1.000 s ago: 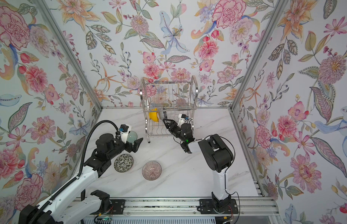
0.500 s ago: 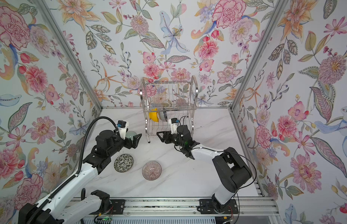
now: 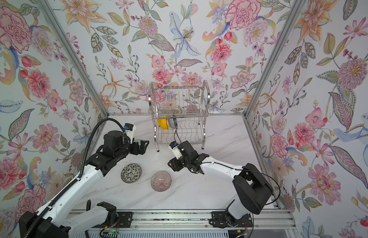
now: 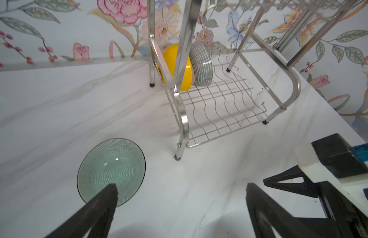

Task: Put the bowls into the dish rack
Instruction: 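Move the right gripper over the maroon-striped bowl on the table, then lower the right gripper onto the maroon-striped bowl rim and close it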

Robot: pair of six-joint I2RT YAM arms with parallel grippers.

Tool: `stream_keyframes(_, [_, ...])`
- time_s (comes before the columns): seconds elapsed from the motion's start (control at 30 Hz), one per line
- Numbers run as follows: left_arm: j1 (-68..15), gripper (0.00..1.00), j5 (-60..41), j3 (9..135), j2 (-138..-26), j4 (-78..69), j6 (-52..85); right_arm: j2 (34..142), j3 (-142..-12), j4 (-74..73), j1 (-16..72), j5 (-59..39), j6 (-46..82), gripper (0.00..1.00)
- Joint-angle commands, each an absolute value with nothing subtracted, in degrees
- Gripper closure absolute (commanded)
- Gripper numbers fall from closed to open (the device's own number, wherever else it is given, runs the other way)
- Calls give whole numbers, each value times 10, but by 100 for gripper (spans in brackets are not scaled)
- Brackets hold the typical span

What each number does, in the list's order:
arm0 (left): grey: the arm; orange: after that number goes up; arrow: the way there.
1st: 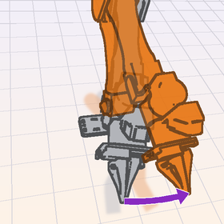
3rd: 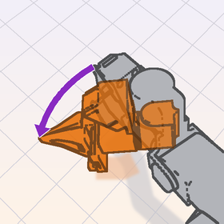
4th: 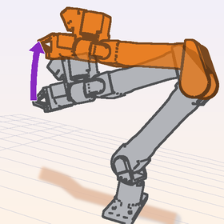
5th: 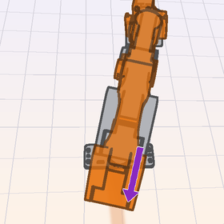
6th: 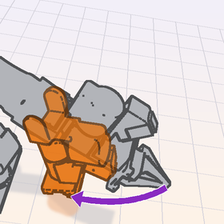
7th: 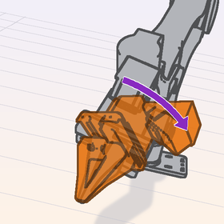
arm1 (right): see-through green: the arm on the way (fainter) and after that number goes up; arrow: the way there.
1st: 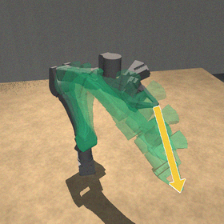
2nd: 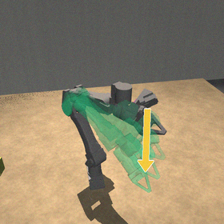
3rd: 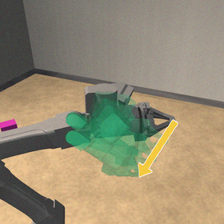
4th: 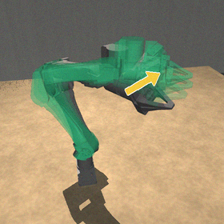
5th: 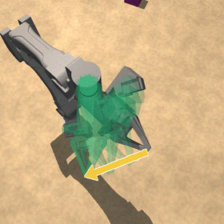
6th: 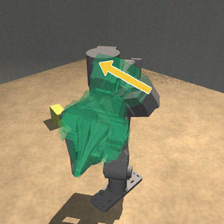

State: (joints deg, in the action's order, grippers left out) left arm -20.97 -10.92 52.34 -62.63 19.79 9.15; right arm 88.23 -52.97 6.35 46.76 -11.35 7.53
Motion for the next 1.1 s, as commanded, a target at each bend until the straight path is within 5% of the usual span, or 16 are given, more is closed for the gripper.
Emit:
stream_keyframes(0.0, [-213, 1, -133, 550, -645, 303, 119, 885, -569, 150, 487, -74, 26, 38])
stream_keyframes(0.67, [-213, 1, -113, 550, -669, 405, 130, 993, -680, 289, 569, -49, -2, 48])
stream_keyframes(1.07, [-213, 1, -67, 562, -692, 401, 143, 1028, -704, 316, 574, -32, 22, 68])
